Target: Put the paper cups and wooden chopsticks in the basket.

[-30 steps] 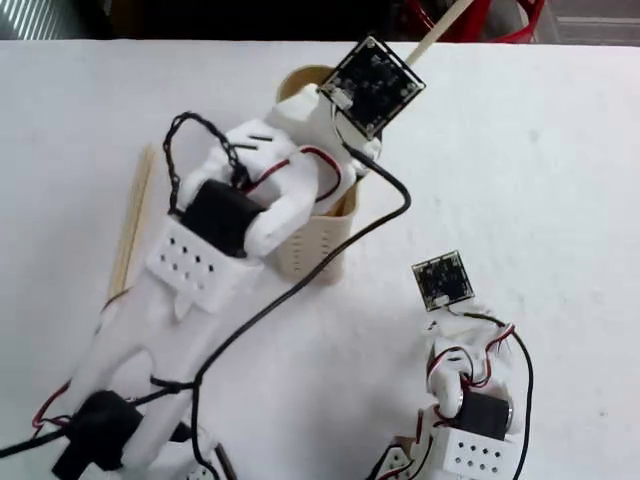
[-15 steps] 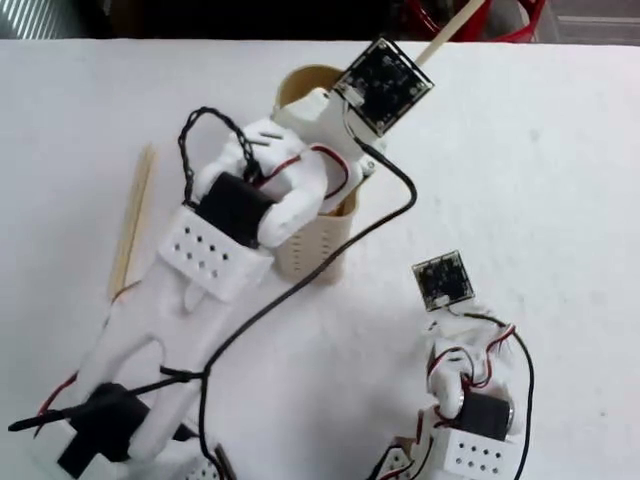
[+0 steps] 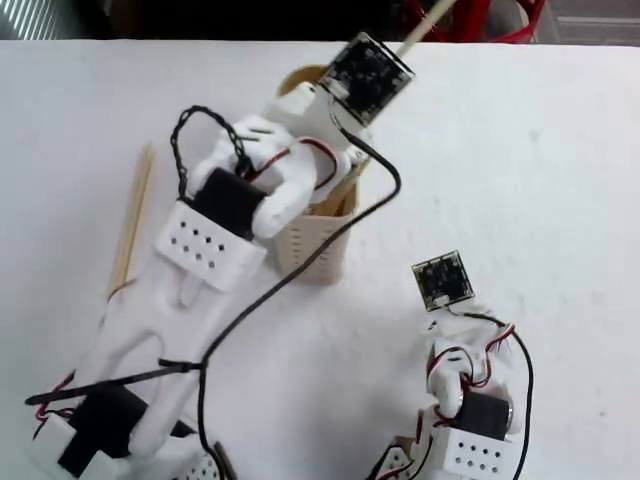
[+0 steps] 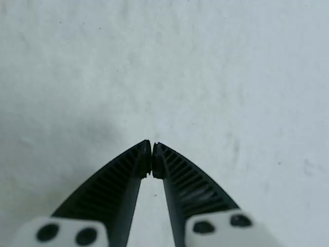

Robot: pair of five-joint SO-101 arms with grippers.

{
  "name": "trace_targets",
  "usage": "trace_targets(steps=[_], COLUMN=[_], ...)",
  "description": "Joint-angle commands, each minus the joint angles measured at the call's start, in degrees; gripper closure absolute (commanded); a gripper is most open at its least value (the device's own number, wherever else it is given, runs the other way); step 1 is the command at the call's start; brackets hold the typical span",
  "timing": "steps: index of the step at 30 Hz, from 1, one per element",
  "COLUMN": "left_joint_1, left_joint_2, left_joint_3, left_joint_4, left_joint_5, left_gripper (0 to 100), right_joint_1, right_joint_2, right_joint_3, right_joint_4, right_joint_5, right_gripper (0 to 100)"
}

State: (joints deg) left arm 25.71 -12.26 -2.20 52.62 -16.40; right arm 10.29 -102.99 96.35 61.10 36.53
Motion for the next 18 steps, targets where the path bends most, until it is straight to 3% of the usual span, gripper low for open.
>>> trace_targets(steps=[1, 6, 18], left_joint_1=[-3.21, -5.93, -5.41], left_joint_2=[-0.66, -0.66, -0.84], left_joint_3=[-0.53, -0.53, -0.53], left_joint_4=[-1.05, 1.67, 3.78], left_joint_5=[5.98, 11.43, 11.34], left_gripper=[98, 97, 98], right_joint_1=[-0.22, -0.22, -0.22], right_joint_2=[-0.4, -0.4, -0.4], right_joint_3=[0.53, 0.53, 0.53], right_joint_4=[-0.04, -0.04, -0.04], right_joint_5=[0.0, 0.0, 0.0], right_gripper=[98.1, 98.1, 98.1])
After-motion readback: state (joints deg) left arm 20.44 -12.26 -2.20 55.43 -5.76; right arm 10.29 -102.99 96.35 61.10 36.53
